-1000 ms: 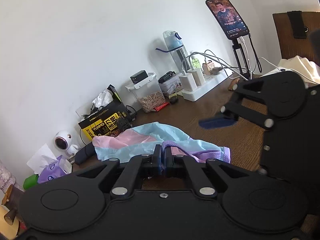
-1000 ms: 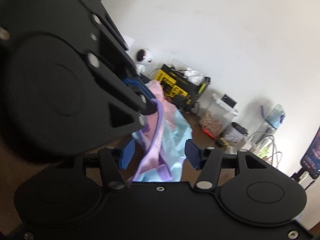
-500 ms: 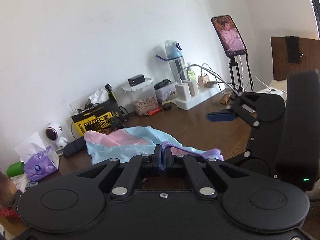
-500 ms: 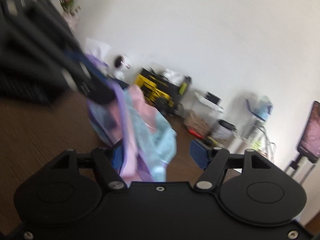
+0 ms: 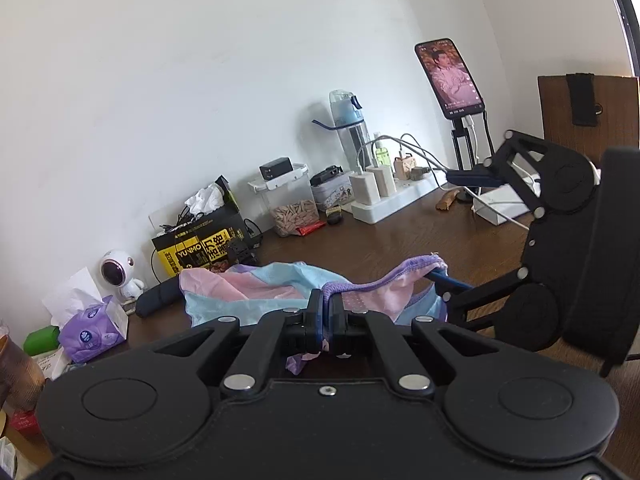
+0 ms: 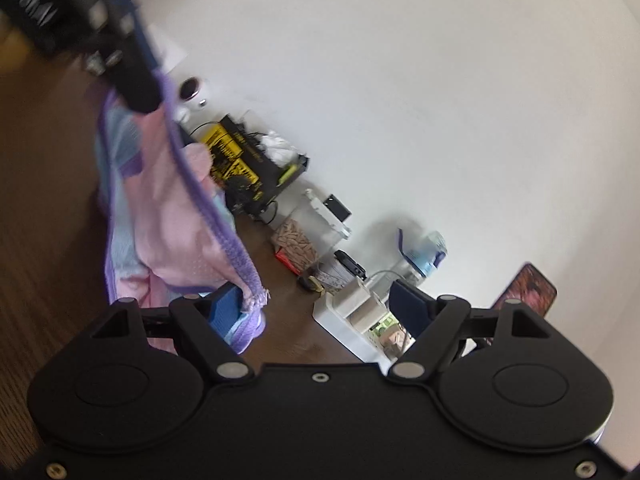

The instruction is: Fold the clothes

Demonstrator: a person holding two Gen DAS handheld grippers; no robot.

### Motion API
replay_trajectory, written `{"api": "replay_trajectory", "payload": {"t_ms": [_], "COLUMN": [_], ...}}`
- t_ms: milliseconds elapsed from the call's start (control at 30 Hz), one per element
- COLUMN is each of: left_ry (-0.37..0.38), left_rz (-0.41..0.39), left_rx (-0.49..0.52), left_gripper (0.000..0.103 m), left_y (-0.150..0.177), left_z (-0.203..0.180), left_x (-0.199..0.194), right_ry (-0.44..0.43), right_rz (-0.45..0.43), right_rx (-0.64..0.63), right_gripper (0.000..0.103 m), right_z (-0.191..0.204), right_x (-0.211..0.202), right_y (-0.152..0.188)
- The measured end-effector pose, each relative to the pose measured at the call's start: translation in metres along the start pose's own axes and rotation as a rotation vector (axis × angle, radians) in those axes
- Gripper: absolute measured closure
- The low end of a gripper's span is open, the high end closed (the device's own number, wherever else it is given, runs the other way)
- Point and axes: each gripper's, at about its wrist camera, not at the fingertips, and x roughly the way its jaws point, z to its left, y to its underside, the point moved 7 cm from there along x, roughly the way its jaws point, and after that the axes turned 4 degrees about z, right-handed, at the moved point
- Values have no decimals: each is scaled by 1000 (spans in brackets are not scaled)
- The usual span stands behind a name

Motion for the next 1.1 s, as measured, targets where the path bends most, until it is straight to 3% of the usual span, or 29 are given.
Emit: {"api": "replay_trajectory", "payload": {"t_ms": [33, 100, 167, 200, 300, 467, 567, 633, 667, 767, 800, 833, 967, 1100], "left_ry": [-7, -17, -40, -54, -113, -185, -218, -236, -240, -235, -239, -245, -261, -266], "left_rz": [4, 3, -8, -15, -32, -55, -79, -92, -99, -115, -121, -124, -120, -112], "left_rx": [8, 32, 77, 105, 196, 297, 326, 344, 348, 343, 349, 357, 369, 356], "left_gripper": [101, 101, 101, 101, 101, 101, 101, 101, 101, 101, 101, 101, 101, 101], "left_y": [4, 13, 24, 29, 44, 61, 63, 64, 64, 63, 62, 63, 66, 69], "left_z": [-2, -7, -13, -15, -19, -23, -25, -27, -28, -29, -29, -29, -27, -24], "left_x": [0, -4, -9, -12, -16, -17, -19, -20, -20, -22, -22, -23, -20, -17], "right_ry": [-7, -55, -164, -192, -225, -412, -470, -510, -530, -570, -579, -588, -610, -561], "right_rz": [-5, 11, 47, 49, 16, -13, -46, -85, -103, -113, -106, -95, -86, -111], "right_rx": [-24, -19, 14, 9, -12, -92, -155, -204, -232, -276, -280, -285, -327, -347], "right_gripper": [28, 63, 71, 80, 81, 76, 63, 41, 39, 43, 63, 71, 80, 85], "right_z": [6, 13, 17, 18, 20, 35, 44, 50, 52, 57, 57, 58, 61, 58], "right_x": [-1, 0, 4, 3, -5, -25, -40, -50, -55, -59, -56, -54, -52, -59], "right_y": [0, 0, 3, 4, 5, 9, 8, 5, 3, -3, -4, -5, -6, -7]}}
